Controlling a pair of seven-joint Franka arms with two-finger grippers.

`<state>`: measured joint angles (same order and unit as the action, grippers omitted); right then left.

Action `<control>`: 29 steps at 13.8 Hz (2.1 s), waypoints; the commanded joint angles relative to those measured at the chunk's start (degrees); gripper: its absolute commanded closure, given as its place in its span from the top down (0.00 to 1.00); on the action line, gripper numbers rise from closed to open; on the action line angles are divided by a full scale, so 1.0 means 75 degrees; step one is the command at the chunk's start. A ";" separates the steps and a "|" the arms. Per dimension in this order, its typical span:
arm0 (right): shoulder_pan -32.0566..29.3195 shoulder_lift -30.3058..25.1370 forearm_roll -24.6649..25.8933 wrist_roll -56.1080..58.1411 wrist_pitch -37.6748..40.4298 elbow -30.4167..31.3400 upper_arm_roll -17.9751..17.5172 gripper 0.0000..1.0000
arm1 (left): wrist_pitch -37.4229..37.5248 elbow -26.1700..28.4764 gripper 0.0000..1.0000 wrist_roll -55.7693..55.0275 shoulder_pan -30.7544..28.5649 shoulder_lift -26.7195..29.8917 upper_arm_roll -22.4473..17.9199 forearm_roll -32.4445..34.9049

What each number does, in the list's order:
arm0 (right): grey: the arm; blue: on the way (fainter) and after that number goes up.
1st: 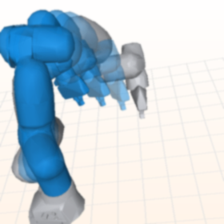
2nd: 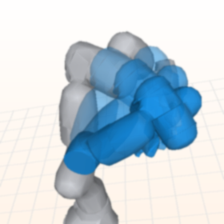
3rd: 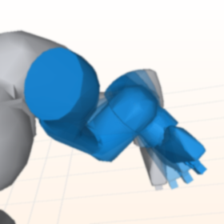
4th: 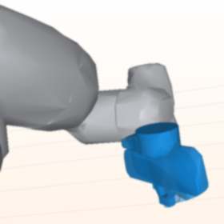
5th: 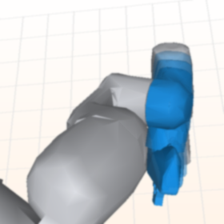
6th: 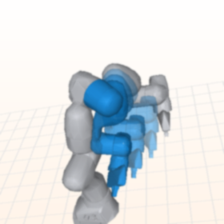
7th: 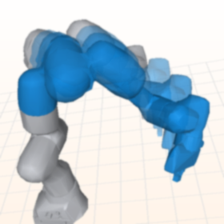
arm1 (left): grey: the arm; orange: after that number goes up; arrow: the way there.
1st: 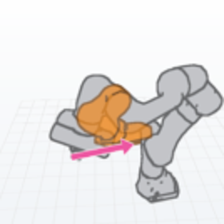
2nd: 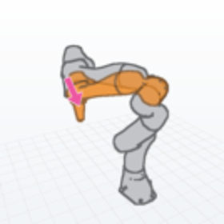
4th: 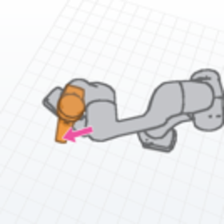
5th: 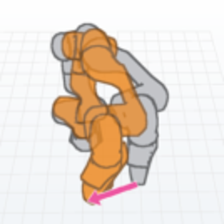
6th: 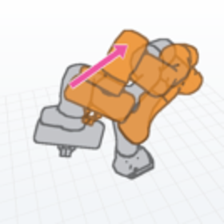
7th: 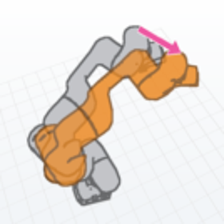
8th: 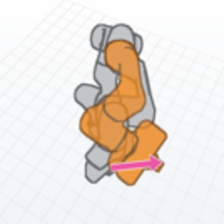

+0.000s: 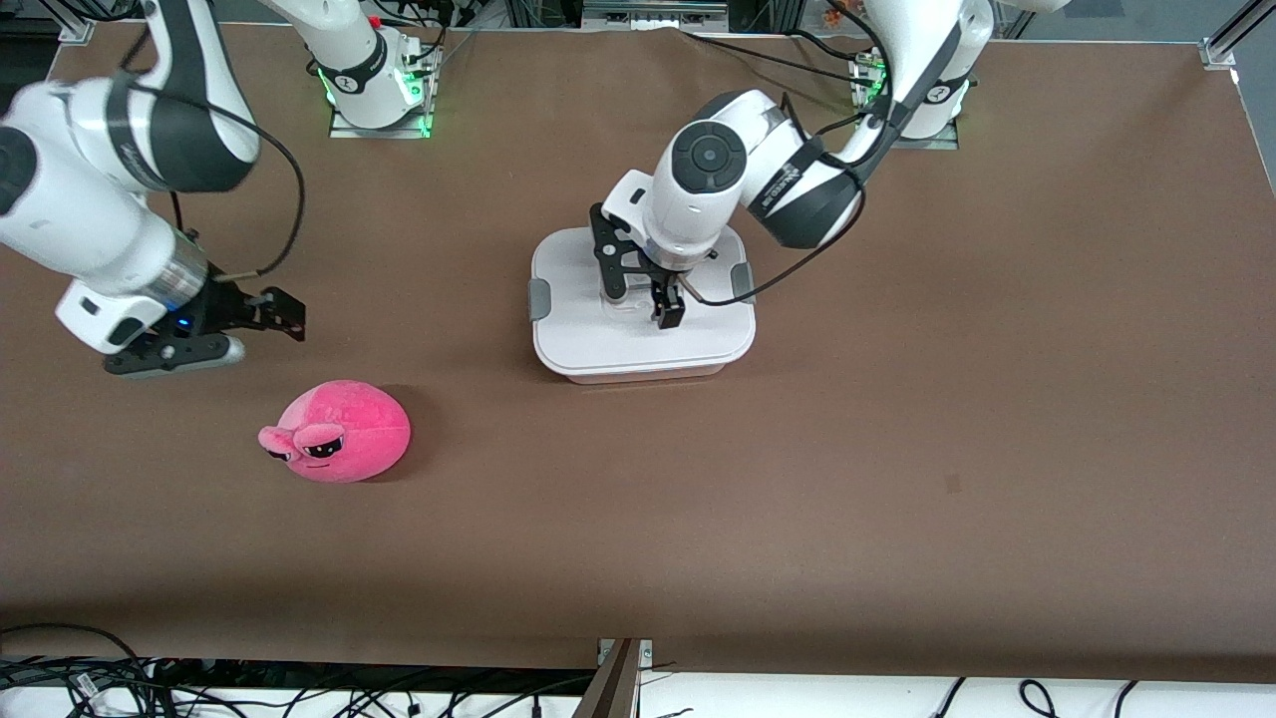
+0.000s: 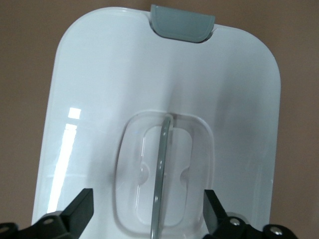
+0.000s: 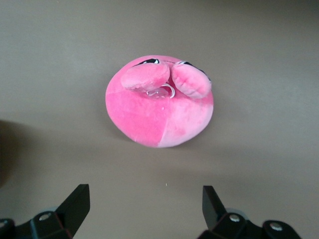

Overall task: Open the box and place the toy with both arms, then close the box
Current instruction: 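Grasp the lid handle with the left gripper while the right gripper reaches the plush, then lift the lid off with the left gripper while the right gripper grasps the plush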

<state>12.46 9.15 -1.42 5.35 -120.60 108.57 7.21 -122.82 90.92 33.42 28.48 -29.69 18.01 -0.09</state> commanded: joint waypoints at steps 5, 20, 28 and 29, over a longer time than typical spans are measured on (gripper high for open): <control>0.0038 0.1403 -0.0010 -0.0057 -0.2034 0.0196 -0.0047 1.00 | -0.0031 -0.0217 0.23 0.0184 0.0128 -0.0108 -0.0058 0.0329; 0.0050 0.1723 0.0001 0.0258 -0.2214 0.0008 -0.0105 0.00 | 0.4462 -0.0694 0.00 0.1796 -0.1848 0.1685 0.0294 -0.0644; 0.0155 0.1663 0.0072 0.3994 0.0571 -0.2168 -0.1112 0.00 | 0.6028 -0.1318 0.00 0.5535 -0.4534 0.1604 0.0189 0.0993; 0.0248 0.1675 0.0072 0.4253 0.1017 -0.2508 -0.1264 0.00 | 0.5993 -0.1318 0.00 0.6027 -0.4756 0.1592 0.0189 0.1170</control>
<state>13.53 21.44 -1.36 31.74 -119.76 95.40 -0.13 -78.63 82.48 72.49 -5.47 -17.01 18.48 4.54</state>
